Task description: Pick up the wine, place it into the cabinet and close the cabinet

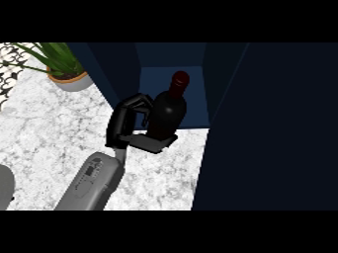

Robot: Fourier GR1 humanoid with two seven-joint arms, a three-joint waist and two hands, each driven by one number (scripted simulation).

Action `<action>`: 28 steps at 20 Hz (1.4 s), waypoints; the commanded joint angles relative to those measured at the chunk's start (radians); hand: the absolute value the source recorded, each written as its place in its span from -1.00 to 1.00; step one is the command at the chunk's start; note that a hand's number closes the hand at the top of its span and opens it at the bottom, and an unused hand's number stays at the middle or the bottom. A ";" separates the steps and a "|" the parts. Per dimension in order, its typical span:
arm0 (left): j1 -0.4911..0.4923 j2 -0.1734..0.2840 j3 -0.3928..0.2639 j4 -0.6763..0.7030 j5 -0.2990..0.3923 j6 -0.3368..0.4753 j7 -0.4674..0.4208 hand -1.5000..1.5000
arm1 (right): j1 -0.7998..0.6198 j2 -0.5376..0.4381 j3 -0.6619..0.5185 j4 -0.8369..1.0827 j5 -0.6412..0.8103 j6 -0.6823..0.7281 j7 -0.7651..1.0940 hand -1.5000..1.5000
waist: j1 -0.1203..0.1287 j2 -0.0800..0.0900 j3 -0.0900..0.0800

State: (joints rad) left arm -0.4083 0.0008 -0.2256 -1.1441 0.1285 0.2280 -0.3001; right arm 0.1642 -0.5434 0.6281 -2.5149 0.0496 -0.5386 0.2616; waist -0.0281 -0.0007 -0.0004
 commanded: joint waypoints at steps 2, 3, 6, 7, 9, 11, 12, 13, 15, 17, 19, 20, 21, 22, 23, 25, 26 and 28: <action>-0.130 -0.001 0.009 0.124 0.034 0.023 -0.012 1.00 | 0.109 -0.018 0.042 -0.189 0.000 0.002 0.013 -1.00 | -0.005 0.000 0.000; -0.115 -0.001 -0.003 0.153 0.067 0.041 -0.057 1.00 | 0.127 -0.052 0.015 -0.239 -0.011 0.009 0.025 -1.00 | -0.014 0.000 0.000; -0.221 -0.001 -0.010 0.262 0.114 0.029 -0.066 1.00 | 0.028 0.005 0.012 -0.169 -0.021 0.002 0.063 -1.00 | -0.006 0.005 -0.001; -0.236 -0.001 -0.017 0.277 0.144 0.044 -0.085 1.00 | 0.088 -0.022 0.006 -0.182 -0.044 0.020 0.017 -1.00 | -0.014 0.004 0.000; -0.274 -0.001 -0.027 0.299 0.146 0.072 -0.071 1.00 | 0.079 -0.038 -0.041 -0.217 -0.074 0.031 0.038 -1.00 | -0.013 0.003 0.000; -0.303 -0.001 -0.032 0.382 0.209 0.078 -0.123 1.00 | 0.074 -0.018 -0.053 -0.160 -0.096 0.045 -0.003 -1.00 | -0.017 0.007 0.000; -0.274 -0.001 -0.044 0.361 0.219 0.070 -0.110 1.00 | 0.076 -0.022 -0.030 -0.216 -0.070 0.033 0.043 -1.00 | -0.017 0.004 -0.001; -0.333 -0.001 -0.077 0.385 0.244 0.118 -0.103 1.00 | 0.057 0.012 0.004 -0.147 -0.052 0.031 0.018 -1.00 | -0.018 0.005 -0.001; -0.365 -0.001 -0.029 0.496 0.245 0.060 -0.154 1.00 | 0.088 -0.008 -0.006 -0.177 -0.063 0.038 -0.001 -1.00 | -0.032 0.009 -0.001; -0.410 -0.001 -0.045 0.516 0.257 0.131 -0.122 1.00 | 0.086 -0.002 -0.026 -0.161 -0.102 0.056 -0.027 -1.00 | -0.030 0.008 0.000; -0.427 -0.001 -0.084 0.570 0.256 0.133 -0.130 1.00 | 0.079 -0.014 -0.024 -0.206 -0.080 0.049 0.022 -1.00 | -0.049 0.011 -0.001; -0.468 -0.001 -0.061 0.623 0.243 0.133 -0.140 1.00 | 0.043 0.023 -0.041 -0.125 -0.108 0.054 -0.021 -1.00 | -0.034 0.015 0.000; -0.466 -0.001 -0.075 0.649 0.226 0.144 -0.150 1.00 | 0.064 0.010 -0.022 -0.158 -0.077 0.050 -0.003 -1.00 | -0.040 0.013 -0.001; -0.525 0.001 -0.031 0.689 0.200 0.165 -0.117 1.00 | 0.096 0.018 0.010 -0.157 -0.065 0.043 -0.035 -1.00 | -0.045 0.012 0.000; -0.537 0.000 -0.013 0.728 0.216 0.133 -0.112 1.00 | 0.078 0.023 -0.011 -0.147 -0.085 0.050 -0.041 -1.00 | -0.041 0.015 0.000; -0.535 -0.001 -0.047 0.753 0.262 0.174 -0.121 1.00 | 0.085 0.018 0.009 -0.140 -0.085 0.066 -0.046 -1.00 | -0.066 0.018 -0.001; -0.534 -0.001 -0.071 0.731 0.301 0.197 -0.129 1.00 | 0.062 0.012 -0.012 -0.143 -0.104 0.079 -0.024 -1.00 | -0.067 0.018 -0.001; -0.568 -0.001 0.016 0.811 0.288 0.145 -0.154 1.00 | 0.079 0.025 0.002 -0.140 -0.082 0.062 -0.037 -1.00 | -0.056 0.022 -0.001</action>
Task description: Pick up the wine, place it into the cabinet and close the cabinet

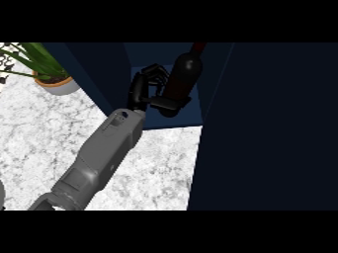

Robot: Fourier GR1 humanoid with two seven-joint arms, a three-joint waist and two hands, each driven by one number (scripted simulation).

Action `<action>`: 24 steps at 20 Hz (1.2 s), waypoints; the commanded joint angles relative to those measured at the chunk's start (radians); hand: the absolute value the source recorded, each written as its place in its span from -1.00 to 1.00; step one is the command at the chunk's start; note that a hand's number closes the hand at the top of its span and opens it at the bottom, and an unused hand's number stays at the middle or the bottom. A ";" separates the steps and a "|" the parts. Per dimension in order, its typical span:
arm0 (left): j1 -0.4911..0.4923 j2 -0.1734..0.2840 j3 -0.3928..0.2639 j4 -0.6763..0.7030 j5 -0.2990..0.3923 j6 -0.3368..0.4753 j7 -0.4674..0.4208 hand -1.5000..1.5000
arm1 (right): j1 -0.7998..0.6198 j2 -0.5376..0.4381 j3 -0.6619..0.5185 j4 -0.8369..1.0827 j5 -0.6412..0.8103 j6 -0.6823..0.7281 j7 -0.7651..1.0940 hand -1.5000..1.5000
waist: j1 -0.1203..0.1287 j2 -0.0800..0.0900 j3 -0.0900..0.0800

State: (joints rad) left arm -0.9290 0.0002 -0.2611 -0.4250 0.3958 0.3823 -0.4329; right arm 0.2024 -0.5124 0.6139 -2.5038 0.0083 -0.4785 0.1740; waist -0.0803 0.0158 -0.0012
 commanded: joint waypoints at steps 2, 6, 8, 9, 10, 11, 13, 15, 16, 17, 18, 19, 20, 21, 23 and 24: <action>-0.058 0.000 0.048 0.091 0.048 -0.003 -0.019 1.00 | 0.082 -0.024 0.001 -0.147 -0.078 0.029 0.008 -1.00 | -0.002 0.000 0.001; -0.077 0.000 0.084 0.157 0.068 -0.009 -0.064 1.00 | 0.075 -0.029 0.004 -0.168 -0.066 0.030 0.021 -1.00 | -0.020 0.008 0.000; -0.115 0.010 0.101 0.191 0.065 -0.024 -0.042 1.00 | 0.086 -0.032 -0.013 -0.161 -0.078 0.040 0.007 -1.00 | -0.013 0.008 0.000; -0.112 0.000 0.105 0.200 0.069 -0.002 -0.055 1.00 | 0.080 -0.020 -0.003 -0.178 -0.079 0.034 0.009 -1.00 | -0.030 0.012 0.000; -0.114 0.000 0.094 0.212 0.066 0.021 -0.085 1.00 | 0.051 -0.001 0.012 -0.108 -0.064 0.042 -0.014 -1.00 | -0.031 0.016 -0.001; -0.139 0.008 0.110 0.226 0.062 0.001 -0.069 1.00 | 0.076 -0.012 -0.002 -0.131 -0.073 0.041 -0.009 -1.00 | -0.019 0.012 0.000; -0.148 0.028 0.116 0.242 0.059 0.018 -0.083 1.00 | 0.108 -0.022 0.010 -0.156 -0.065 0.044 -0.020 -1.00 | -0.029 0.009 0.000; -0.163 0.035 0.118 0.261 0.052 0.042 -0.103 1.00 | 0.105 -0.022 0.012 -0.120 -0.082 0.065 -0.045 -1.00 | -0.047 0.020 0.001; -0.163 0.043 0.117 0.272 0.047 0.041 -0.107 1.00 | 0.108 -0.010 0.015 -0.126 -0.077 0.058 -0.059 -1.00 | -0.046 0.018 0.001; -0.167 0.042 0.105 0.282 0.032 0.031 -0.112 1.00 | 0.104 -0.006 0.003 -0.120 -0.082 0.057 -0.060 -1.00 | -0.031 0.016 0.001; -0.187 0.073 0.105 0.294 0.030 0.026 -0.085 -1.00 | 0.115 -0.032 0.008 -0.144 -0.077 0.074 -0.051 -1.00 | -0.044 0.017 0.000; -0.200 0.051 0.114 0.294 0.035 0.060 -0.103 -1.00 | 0.123 -0.012 0.036 -0.105 -0.067 0.072 -0.084 -1.00 | -0.046 0.017 0.001; -0.179 0.073 0.097 0.304 0.015 0.035 -0.127 -1.00 | 0.091 0.000 0.014 -0.130 -0.061 0.056 -0.058 -1.00 | -0.033 0.020 -0.001; -0.214 0.071 0.097 0.316 0.011 0.082 -0.101 -1.00 | 0.123 -0.014 0.046 -0.127 -0.060 0.072 -0.076 -1.00 | -0.048 0.016 0.000; -0.226 0.060 0.100 0.327 0.010 0.108 -0.104 -1.00 | 0.111 -0.029 0.015 -0.133 -0.084 0.090 -0.075 -1.00 | -0.050 0.022 0.000; -0.195 0.048 0.094 0.330 0.001 0.125 -0.152 -1.00 | 0.114 -0.029 0.027 -0.133 -0.071 0.089 -0.072 -1.00 | -0.045 0.021 -0.001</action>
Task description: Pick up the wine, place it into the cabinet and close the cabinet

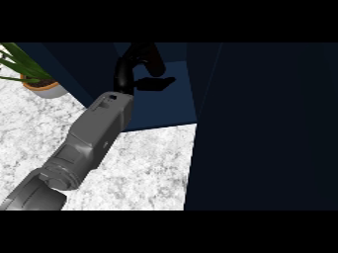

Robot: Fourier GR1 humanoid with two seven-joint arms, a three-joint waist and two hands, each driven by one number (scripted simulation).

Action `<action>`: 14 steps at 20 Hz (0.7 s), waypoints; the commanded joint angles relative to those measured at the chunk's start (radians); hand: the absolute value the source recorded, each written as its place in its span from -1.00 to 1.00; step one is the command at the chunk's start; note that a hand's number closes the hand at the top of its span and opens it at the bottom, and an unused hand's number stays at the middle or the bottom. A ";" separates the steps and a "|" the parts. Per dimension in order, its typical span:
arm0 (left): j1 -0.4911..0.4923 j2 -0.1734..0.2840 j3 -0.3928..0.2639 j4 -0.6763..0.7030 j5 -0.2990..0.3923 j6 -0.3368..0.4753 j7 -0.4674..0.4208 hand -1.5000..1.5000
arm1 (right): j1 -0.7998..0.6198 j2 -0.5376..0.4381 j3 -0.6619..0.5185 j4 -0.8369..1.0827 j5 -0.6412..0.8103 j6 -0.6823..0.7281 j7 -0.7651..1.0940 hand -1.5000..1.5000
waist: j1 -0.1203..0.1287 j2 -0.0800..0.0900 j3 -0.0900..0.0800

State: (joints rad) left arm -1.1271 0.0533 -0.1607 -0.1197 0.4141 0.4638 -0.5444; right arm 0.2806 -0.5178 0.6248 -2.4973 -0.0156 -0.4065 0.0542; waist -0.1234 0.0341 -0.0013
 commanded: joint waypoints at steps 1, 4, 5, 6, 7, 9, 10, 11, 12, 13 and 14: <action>-0.026 -0.012 -0.004 0.035 -0.017 0.059 -0.008 -1.00 | 0.046 -0.024 0.000 -0.135 -0.057 0.012 0.049 -1.00 | -0.004 0.002 0.000; -0.011 0.037 -0.007 0.057 -0.024 0.034 -0.012 -1.00 | 0.050 -0.021 0.002 -0.142 -0.055 0.014 0.037 -1.00 | -0.014 0.008 -0.001; -0.017 0.016 0.000 0.057 -0.020 0.069 -0.021 -1.00 | 0.049 -0.028 0.012 -0.133 -0.044 0.027 0.023 -1.00 | -0.008 0.004 -0.001; -0.038 0.039 -0.001 0.057 -0.023 0.054 -0.008 -1.00 | 0.045 -0.011 0.002 -0.111 -0.059 0.016 0.027 -1.00 | 0.000 0.006 0.000; -0.030 0.027 0.010 0.047 -0.011 0.017 -0.018 -1.00 | 0.045 -0.001 0.012 -0.108 -0.045 0.014 0.007 -1.00 | 0.001 0.004 -0.001; -0.021 0.006 0.030 0.028 0.007 0.014 -0.059 -1.00 | 0.060 -0.012 0.020 -0.132 -0.057 0.022 0.012 -1.00 | -0.011 0.006 -0.002; -0.020 0.044 0.024 0.019 0.000 -0.053 -0.069 -1.00 | 0.063 -0.023 0.014 -0.142 -0.049 0.026 0.012 -1.00 | -0.009 0.005 -0.002; -0.038 0.063 0.026 0.020 0.002 -0.101 -0.042 -1.00 | 0.067 -0.031 0.023 -0.135 -0.040 0.033 0.008 -1.00 | -0.005 0.002 -0.002; -0.044 0.045 0.035 0.015 0.010 -0.088 -0.054 -1.00 | 0.080 -0.035 0.015 -0.140 -0.063 0.044 -0.017 -1.00 | -0.020 0.004 -0.001; -0.023 0.036 0.043 0.006 0.018 -0.130 -0.075 -1.00 | 0.079 -0.020 0.016 -0.121 -0.035 0.017 0.002 -1.00 | 0.009 -0.002 -0.002; -0.036 0.025 0.062 -0.007 0.035 -0.130 -0.081 -1.00 | 0.067 -0.031 -0.011 -0.149 -0.057 0.027 0.011 -1.00 | 0.011 -0.001 -0.002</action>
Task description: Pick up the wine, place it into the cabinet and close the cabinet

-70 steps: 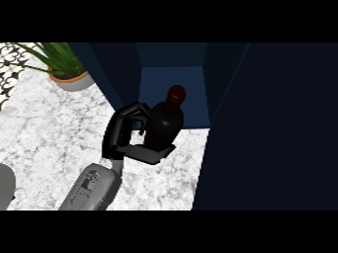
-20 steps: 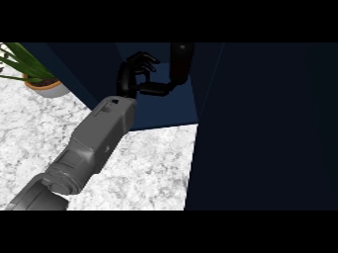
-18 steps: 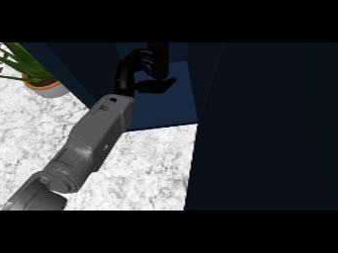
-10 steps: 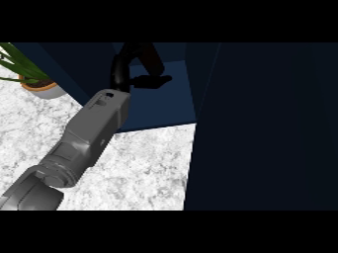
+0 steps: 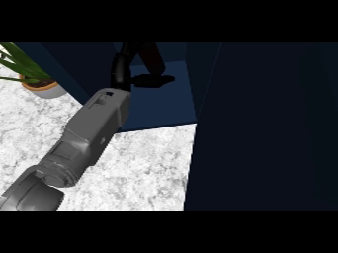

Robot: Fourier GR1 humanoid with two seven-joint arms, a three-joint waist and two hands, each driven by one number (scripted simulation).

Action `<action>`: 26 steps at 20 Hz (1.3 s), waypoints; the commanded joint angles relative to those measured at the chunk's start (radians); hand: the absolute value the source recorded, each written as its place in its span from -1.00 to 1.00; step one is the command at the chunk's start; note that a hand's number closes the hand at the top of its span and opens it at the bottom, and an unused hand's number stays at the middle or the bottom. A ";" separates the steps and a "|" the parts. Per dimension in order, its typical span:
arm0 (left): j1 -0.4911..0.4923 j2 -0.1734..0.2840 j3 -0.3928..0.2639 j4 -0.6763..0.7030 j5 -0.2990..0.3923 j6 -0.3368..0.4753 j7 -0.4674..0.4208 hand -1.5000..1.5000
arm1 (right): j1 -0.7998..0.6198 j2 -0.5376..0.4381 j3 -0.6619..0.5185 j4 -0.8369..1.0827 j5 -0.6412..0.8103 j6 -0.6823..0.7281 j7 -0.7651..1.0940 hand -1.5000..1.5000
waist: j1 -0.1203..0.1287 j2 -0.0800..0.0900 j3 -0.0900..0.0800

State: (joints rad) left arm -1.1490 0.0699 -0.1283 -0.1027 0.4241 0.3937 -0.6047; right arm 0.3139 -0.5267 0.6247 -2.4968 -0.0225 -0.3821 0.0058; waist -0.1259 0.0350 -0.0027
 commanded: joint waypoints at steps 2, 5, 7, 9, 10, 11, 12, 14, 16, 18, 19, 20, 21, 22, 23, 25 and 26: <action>-0.026 -0.007 0.044 -0.031 0.038 -0.075 -0.028 1.00 | 0.046 -0.034 -0.014 -0.170 -0.047 0.006 0.065 -1.00 | 0.013 -0.005 0.000; -0.048 -0.009 0.062 -0.056 0.053 -0.169 -0.035 1.00 | 0.035 -0.018 -0.009 -0.127 -0.035 -0.003 0.061 -1.00 | 0.031 -0.007 0.000; -0.048 -0.014 0.072 -0.059 0.060 -0.205 -0.041 1.00 | 0.055 -0.030 -0.021 -0.137 -0.045 0.003 0.054 -1.00 | 0.036 -0.011 0.001; -0.066 -0.021 0.074 -0.059 0.061 -0.239 -0.030 1.00 | 0.039 -0.019 -0.018 -0.154 -0.042 -0.007 0.077 -1.00 | 0.043 -0.011 0.000; -0.024 -0.038 0.076 -0.059 0.063 -0.253 -0.055 -1.00 | 0.079 -0.033 -0.005 -0.203 -0.029 -0.019 0.097 -1.00 | 0.050 -0.020 0.000; -0.083 -0.030 0.085 -0.071 0.071 -0.250 -0.011 -1.00 | 0.077 -0.056 -0.053 -0.197 -0.077 0.004 0.095 -1.00 | 0.053 -0.020 0.002; -0.041 -0.042 0.075 -0.065 0.057 -0.259 -0.053 -1.00 | 0.086 -0.037 -0.024 -0.188 -0.038 -0.014 0.090 -1.00 | 0.060 -0.022 0.001; -0.037 -0.068 0.082 -0.068 0.063 -0.260 -0.054 -1.00 | 0.084 -0.032 -0.019 -0.196 -0.032 -0.023 0.102 -1.00 | 0.067 -0.024 0.001; -0.065 -0.059 0.084 -0.071 0.062 -0.255 -0.015 -1.00 | 0.125 -0.052 -0.043 -0.220 -0.052 -0.020 0.083 -1.00 | 0.068 -0.028 0.002; -0.065 -0.020 0.082 -0.081 0.062 -0.300 0.026 -1.00 | 0.123 -0.061 -0.043 -0.238 -0.042 -0.014 0.099 -1.00 | 0.080 -0.033 0.002; 0.007 -0.069 0.065 -0.090 0.068 -0.274 -0.061 -1.00 | 0.119 -0.061 -0.049 -0.219 -0.049 -0.010 0.101 -1.00 | 0.072 -0.031 0.002; -0.041 -0.069 0.071 -0.105 0.073 -0.278 -0.008 -1.00 | 0.055 -0.048 -0.077 -0.213 -0.071 -0.008 0.133 -1.00 | 0.089 -0.030 0.002; -0.060 -0.069 0.080 -0.123 0.075 -0.265 0.016 -1.00 | 0.124 -0.042 -0.061 -0.192 -0.053 -0.014 0.063 -1.00 | 0.090 -0.037 0.003; -0.063 -0.069 0.067 -0.124 0.082 -0.240 0.045 -1.00 | 0.137 -0.061 -0.071 -0.211 -0.058 -0.006 0.078 -1.00 | 0.083 -0.038 0.003; -0.044 -0.069 0.071 -0.147 0.070 -0.258 0.021 -1.00 | 0.127 -0.047 -0.084 -0.199 -0.066 -0.011 0.073 -1.00 | 0.102 -0.039 0.003; 0.034 -0.070 0.045 -0.172 0.071 -0.298 0.005 -1.00 | 0.129 -0.050 -0.056 -0.224 -0.024 -0.027 0.115 -1.00 | 0.109 -0.044 0.002; 0.012 -0.070 0.043 -0.193 0.107 -0.296 0.044 -1.00 | 0.156 -0.064 -0.075 -0.228 -0.063 -0.011 0.094 -1.00 | 0.092 -0.045 0.003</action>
State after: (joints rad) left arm -1.1660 0.0037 -0.0689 -0.2460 0.5022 0.1182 -0.5888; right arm 0.3876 -0.5622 0.5516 -2.5139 -0.0292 -0.3945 0.0234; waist -0.0336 -0.0037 -0.0006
